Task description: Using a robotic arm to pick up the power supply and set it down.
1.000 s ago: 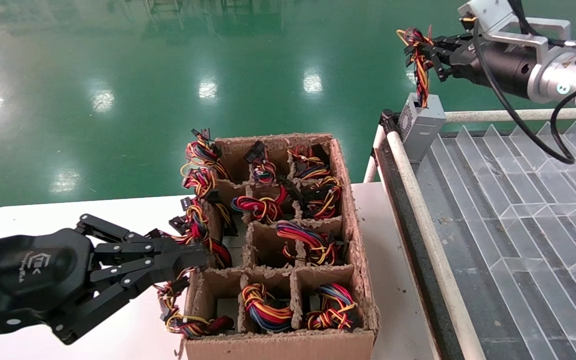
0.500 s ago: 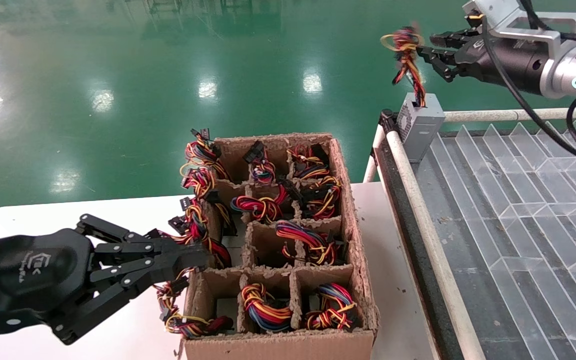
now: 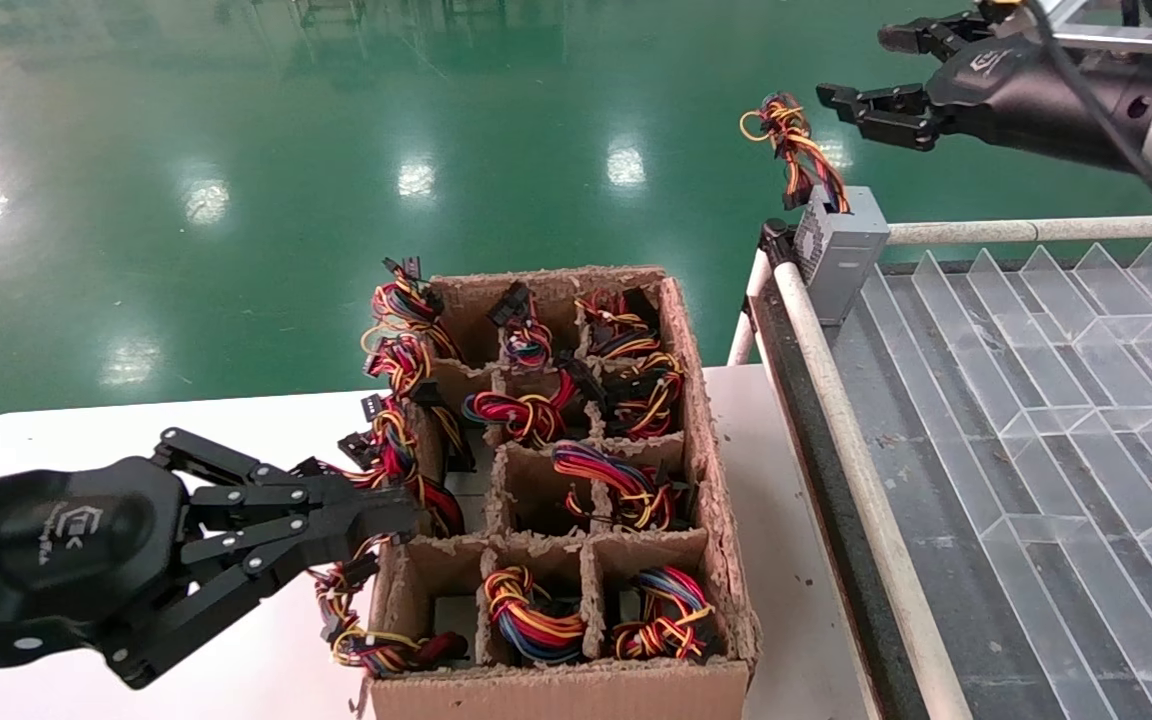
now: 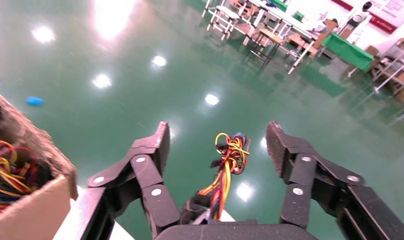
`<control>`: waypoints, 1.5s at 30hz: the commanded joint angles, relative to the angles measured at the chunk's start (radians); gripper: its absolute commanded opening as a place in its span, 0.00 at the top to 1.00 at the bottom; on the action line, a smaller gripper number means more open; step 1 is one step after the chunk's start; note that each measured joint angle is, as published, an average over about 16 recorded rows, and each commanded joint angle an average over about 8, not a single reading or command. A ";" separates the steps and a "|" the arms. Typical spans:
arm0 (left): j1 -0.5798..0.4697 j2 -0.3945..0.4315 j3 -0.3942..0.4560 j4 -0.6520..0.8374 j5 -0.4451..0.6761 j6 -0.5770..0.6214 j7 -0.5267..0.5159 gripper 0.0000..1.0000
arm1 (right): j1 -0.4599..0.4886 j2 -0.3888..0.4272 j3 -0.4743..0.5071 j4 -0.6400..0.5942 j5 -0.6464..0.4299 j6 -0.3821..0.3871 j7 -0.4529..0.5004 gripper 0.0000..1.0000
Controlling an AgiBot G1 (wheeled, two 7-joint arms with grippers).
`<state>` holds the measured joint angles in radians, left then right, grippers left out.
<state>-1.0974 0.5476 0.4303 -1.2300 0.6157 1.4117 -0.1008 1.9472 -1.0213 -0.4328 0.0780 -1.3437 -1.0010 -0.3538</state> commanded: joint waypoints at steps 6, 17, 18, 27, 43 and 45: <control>0.000 0.000 0.000 0.000 0.000 0.000 0.000 0.95 | -0.084 0.041 0.015 0.119 0.059 -0.052 0.051 0.00; 0.000 0.000 0.000 0.000 0.000 0.000 0.000 0.00 | -0.250 0.119 0.044 0.347 0.175 -0.144 0.154 0.00; 0.000 0.000 0.000 0.000 0.000 0.000 0.000 0.00 | -0.264 0.126 0.046 0.367 0.185 -0.153 0.163 0.00; 0.000 0.000 0.000 0.000 0.000 0.000 0.000 0.00 | -0.401 0.190 0.070 0.556 0.282 -0.230 0.248 0.00; 0.000 0.000 0.000 0.000 0.000 0.000 0.000 0.00 | -0.647 0.305 0.114 0.895 0.455 -0.368 0.401 0.00; 0.000 0.000 0.000 0.000 0.000 0.000 0.000 0.00 | -0.678 0.319 0.119 0.937 0.476 -0.385 0.420 0.00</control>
<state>-1.0974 0.5476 0.4303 -1.2300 0.6157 1.4117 -0.1008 1.2695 -0.7024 -0.3139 1.0153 -0.8677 -1.3861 0.0663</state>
